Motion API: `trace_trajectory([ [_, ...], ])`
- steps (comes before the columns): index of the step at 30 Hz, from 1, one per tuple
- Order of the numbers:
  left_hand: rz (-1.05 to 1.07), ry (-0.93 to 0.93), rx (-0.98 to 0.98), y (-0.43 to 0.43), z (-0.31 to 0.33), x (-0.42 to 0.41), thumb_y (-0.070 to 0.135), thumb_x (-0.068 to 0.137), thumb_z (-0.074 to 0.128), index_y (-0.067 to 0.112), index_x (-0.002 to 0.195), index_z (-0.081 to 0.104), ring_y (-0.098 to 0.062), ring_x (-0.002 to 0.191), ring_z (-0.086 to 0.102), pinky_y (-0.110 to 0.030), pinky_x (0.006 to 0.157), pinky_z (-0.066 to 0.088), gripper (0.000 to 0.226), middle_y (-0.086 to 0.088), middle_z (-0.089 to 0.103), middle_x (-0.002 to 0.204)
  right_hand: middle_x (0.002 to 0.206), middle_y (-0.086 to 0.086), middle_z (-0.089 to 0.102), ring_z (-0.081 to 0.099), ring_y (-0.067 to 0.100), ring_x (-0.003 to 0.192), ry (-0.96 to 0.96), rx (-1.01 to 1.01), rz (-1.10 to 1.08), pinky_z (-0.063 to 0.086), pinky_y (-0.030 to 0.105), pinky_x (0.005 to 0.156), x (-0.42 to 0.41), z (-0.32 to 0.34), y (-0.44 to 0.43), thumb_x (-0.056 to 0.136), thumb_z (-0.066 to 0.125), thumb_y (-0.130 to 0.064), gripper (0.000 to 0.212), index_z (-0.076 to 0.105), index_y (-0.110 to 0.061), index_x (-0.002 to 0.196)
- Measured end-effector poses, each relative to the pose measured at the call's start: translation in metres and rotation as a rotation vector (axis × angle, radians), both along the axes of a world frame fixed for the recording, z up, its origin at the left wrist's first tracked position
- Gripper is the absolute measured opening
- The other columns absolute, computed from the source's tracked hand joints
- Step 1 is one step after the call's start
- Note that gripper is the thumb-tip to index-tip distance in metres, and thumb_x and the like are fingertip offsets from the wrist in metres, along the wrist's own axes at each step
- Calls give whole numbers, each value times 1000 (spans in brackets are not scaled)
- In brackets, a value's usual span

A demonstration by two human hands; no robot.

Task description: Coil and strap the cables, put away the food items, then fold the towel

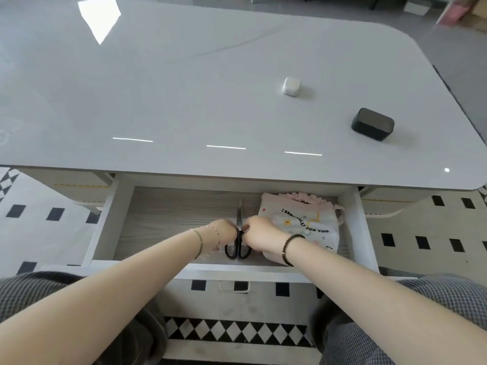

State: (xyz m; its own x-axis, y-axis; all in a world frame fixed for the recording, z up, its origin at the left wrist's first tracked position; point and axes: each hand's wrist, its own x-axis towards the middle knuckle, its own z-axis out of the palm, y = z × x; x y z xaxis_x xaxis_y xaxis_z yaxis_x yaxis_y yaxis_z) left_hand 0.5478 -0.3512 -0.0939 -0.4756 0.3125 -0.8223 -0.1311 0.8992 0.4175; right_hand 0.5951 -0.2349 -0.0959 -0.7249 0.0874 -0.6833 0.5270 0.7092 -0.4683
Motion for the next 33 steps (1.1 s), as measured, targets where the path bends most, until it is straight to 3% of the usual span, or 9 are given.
trace_trajectory([
  [2, -32, -9, -42, 3, 11, 1, 11, 101, 44, 15, 128, 56, -29, 118, 59, -36, 79, 58, 30, -7, 59, 127, 71, 7, 54, 50, 22, 67, -11, 19, 33, 36, 20, 47, -4, 16, 1, 91, 47, -1, 21, 60, -11, 78],
  [4, -24, 21, -1, 4, 31, -2, 17, 100, 48, 14, 125, 60, -27, 111, 65, -35, 74, 59, 28, -10, 63, 129, 63, 8, 53, 53, 24, 59, -14, -5, 45, 40, 17, 46, -7, 39, 7, 87, 46, 1, 26, 58, -11, 67],
  [7, 27, 284, 140, -3, 71, -12, 13, 95, 48, 16, 111, 71, -25, 97, 71, -37, 80, 61, 29, -8, 73, 109, 88, 12, 75, 73, 25, 82, 152, -105, -21, 61, 34, 76, -9, 86, 32, 90, 53, -8, 22, 75, -11, 88],
  [10, 124, 479, 335, -12, 108, -18, 13, 96, 47, 27, 105, 70, -14, 88, 72, -26, 69, 57, 29, 4, 74, 94, 96, 11, 73, 72, 18, 79, 351, -216, -177, 58, 24, 64, -10, 139, 75, 97, 56, -11, 16, 72, -11, 98],
  [14, 17, 641, 419, -6, 125, -30, 8, 97, 50, 29, 110, 69, -3, 98, 63, -7, 69, 43, 31, 12, 68, 107, 99, 0, 71, 66, 17, 95, 682, 180, -231, 54, 32, 86, -22, 155, 149, 92, 60, -13, 17, 74, -16, 101],
  [17, -109, 760, 382, 24, 114, -51, 9, 97, 52, 24, 131, 60, -15, 109, 58, -18, 88, 43, 38, 6, 53, 135, 113, 4, 65, 56, 25, 114, 774, 372, -285, 46, 35, 97, -33, 137, 201, 89, 63, -15, 26, 70, -17, 114],
  [21, -174, 799, 283, 87, 95, -75, 13, 99, 55, 12, 149, 38, -29, 128, 48, -27, 103, 37, 53, -8, 27, 157, 150, 6, 46, 28, 33, 144, 721, 523, -246, 29, 42, 113, -44, 118, 234, 91, 68, -26, 46, 60, -21, 135],
  [25, -155, 883, 232, 147, 83, -104, 12, 97, 58, 9, 152, 29, -39, 131, 44, -41, 108, 39, 62, -14, 17, 160, 165, 10, 20, 10, 41, 151, 576, 644, -188, 21, 48, 118, -56, 105, 253, 92, 66, -37, 63, 42, -31, 149],
  [33, -34, 963, 52, 212, 78, -176, 41, 94, 66, 22, 159, 10, -40, 143, 29, -46, 111, 32, 88, -19, 4, 165, 134, 11, 45, 38, 36, 125, 599, 438, -449, 34, 34, 95, -61, 99, 271, 87, 74, -35, 62, 47, -17, 139],
])
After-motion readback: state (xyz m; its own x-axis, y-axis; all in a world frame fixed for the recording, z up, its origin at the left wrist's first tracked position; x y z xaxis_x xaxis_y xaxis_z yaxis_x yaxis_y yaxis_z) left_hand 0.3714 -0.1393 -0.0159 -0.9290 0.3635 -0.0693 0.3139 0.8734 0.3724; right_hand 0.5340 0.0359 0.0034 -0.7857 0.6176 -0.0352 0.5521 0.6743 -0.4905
